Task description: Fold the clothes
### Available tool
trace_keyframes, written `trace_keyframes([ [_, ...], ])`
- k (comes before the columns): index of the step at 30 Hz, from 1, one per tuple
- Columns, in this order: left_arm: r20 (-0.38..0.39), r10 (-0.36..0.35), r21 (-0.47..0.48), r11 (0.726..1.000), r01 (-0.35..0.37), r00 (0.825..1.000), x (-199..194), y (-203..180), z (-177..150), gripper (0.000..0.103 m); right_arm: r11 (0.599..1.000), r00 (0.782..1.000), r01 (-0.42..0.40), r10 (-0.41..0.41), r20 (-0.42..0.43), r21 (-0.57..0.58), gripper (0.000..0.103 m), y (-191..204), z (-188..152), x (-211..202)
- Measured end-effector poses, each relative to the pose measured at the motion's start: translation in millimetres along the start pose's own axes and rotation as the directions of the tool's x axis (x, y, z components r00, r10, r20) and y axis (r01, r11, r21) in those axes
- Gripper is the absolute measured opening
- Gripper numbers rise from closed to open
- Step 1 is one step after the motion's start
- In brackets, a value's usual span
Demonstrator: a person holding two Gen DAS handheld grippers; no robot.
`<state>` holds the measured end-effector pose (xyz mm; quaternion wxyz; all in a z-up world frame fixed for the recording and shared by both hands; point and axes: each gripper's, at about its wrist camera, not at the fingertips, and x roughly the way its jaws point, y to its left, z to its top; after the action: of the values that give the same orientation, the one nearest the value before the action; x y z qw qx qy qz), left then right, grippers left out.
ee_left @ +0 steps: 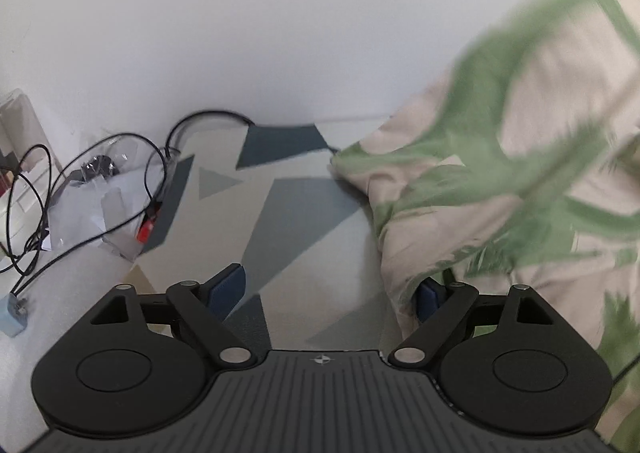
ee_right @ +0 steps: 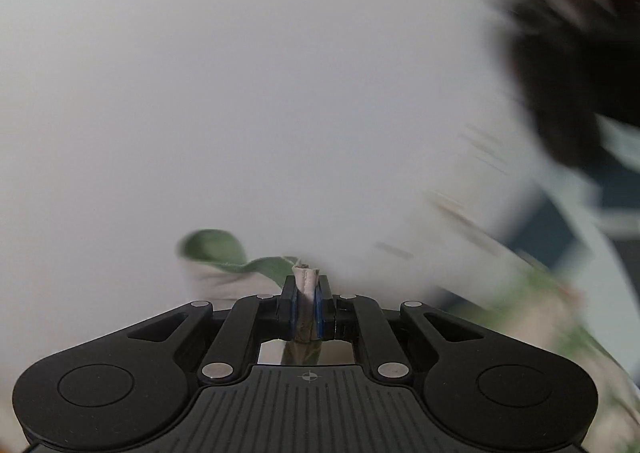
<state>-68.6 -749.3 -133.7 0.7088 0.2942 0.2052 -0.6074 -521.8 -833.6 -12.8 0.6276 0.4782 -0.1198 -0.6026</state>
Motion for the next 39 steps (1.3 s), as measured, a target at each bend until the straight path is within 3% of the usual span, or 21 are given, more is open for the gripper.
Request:
trace_keyframes([
  [3,-0.015,-0.011,0.025,1.000,0.012,1.000,3.1,1.1,-3.6,0.086,0.976,0.974,0.216,-0.213,-0.078,0.040,0.007,-72.0,-21.9,12.3],
  [6,-0.010,-0.011,0.069,0.998,0.011,1.000,2.0,-1.3,-4.8,0.084,0.948,0.944,0.307,-0.292,-0.155,0.086,0.007,-116.3,-50.8,16.3],
  [13,0.013,-0.010,0.126,0.992,0.008,1.000,-5.1,1.7,-4.6,0.084,0.976,0.975,0.212,-0.207,-0.086,0.054,0.007,-103.1,-61.6,-5.1],
  [18,-0.027,-0.040,0.193,0.980,0.044,0.999,-0.7,-1.8,-6.5,0.085,0.953,0.945,0.301,-0.300,-0.130,-0.015,0.009,-116.0,-71.0,0.8],
  [22,-0.067,-0.097,0.229,0.967,0.110,0.993,-8.6,0.4,-8.8,0.086,0.930,0.925,0.361,-0.367,-0.102,-0.069,0.027,-117.9,-80.8,-16.4],
  [24,-0.086,-0.123,0.204,0.969,0.138,0.989,-15.1,6.4,-9.4,0.086,0.914,0.913,0.391,-0.400,-0.076,-0.107,0.031,-111.6,-83.7,-26.8],
  [29,-0.053,-0.236,0.058,0.969,0.238,0.970,-35.1,24.2,-2.5,0.086,0.928,0.943,0.322,-0.332,-0.025,-0.191,0.032,-80.6,-73.1,-32.3],
  [32,-0.029,-0.231,0.112,0.966,0.233,0.972,-33.6,6.4,1.8,0.086,0.936,0.969,0.197,-0.231,-0.086,-0.293,0.033,-40.2,-70.9,-5.8],
  [35,-0.006,-0.216,0.200,0.956,0.213,0.976,-28.1,-19.8,-0.9,0.083,0.907,0.971,0.041,-0.136,-0.199,-0.419,0.035,12.5,-88.0,38.2],
  [37,-0.005,-0.225,0.237,0.946,0.220,0.974,-24.1,-33.9,-3.9,0.039,0.862,0.955,-0.075,-0.084,-0.286,-0.502,0.035,52.8,-109.5,72.3],
  [38,-0.026,-0.227,0.237,0.945,0.227,0.973,-20.2,-38.3,-4.9,0.027,0.831,0.942,-0.135,-0.062,-0.331,-0.539,0.035,74.2,-123.8,91.2],
  [39,-0.041,-0.229,0.234,0.944,0.232,0.973,-16.9,-41.8,-5.9,0.025,0.805,0.927,-0.187,-0.045,-0.372,-0.563,0.035,91.3,-137.1,108.0],
])
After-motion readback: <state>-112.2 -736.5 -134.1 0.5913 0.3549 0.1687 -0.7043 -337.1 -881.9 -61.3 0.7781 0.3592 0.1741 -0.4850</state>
